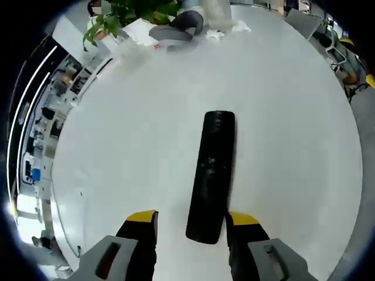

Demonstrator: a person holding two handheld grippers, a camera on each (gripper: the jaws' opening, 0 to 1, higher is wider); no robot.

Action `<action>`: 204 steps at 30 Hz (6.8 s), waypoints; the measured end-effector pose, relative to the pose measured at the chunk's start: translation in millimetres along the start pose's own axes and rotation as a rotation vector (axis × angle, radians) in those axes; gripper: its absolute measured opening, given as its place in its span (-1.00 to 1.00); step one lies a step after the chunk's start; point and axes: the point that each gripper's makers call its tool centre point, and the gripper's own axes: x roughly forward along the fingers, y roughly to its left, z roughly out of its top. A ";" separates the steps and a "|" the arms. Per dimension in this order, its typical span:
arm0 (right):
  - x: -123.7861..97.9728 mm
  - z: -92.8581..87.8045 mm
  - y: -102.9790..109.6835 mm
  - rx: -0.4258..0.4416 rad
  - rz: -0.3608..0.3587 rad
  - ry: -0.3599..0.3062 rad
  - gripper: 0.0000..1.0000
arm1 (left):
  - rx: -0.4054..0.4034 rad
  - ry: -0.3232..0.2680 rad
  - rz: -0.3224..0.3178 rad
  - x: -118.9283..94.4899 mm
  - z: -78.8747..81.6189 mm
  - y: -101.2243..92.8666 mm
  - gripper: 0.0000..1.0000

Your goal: Press the specified remote control buttons in sequence, fully releasing each button before pressing the next.

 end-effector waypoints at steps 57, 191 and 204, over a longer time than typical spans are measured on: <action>-3.4 11.0 -0.4 -0.011 -0.009 -0.066 0.73 | -0.579 -0.649 0.263 -99.2 -14.2 -25.7 0.95; -6.0 13.1 -0.4 -0.009 0.004 -0.085 0.76 | -0.881 -0.550 0.563 -192.5 -129.9 -131.6 0.87; -6.4 14.6 -6.0 0.001 -0.032 -0.092 0.85 | -0.887 -0.594 0.558 -196.3 -125.2 -128.4 0.91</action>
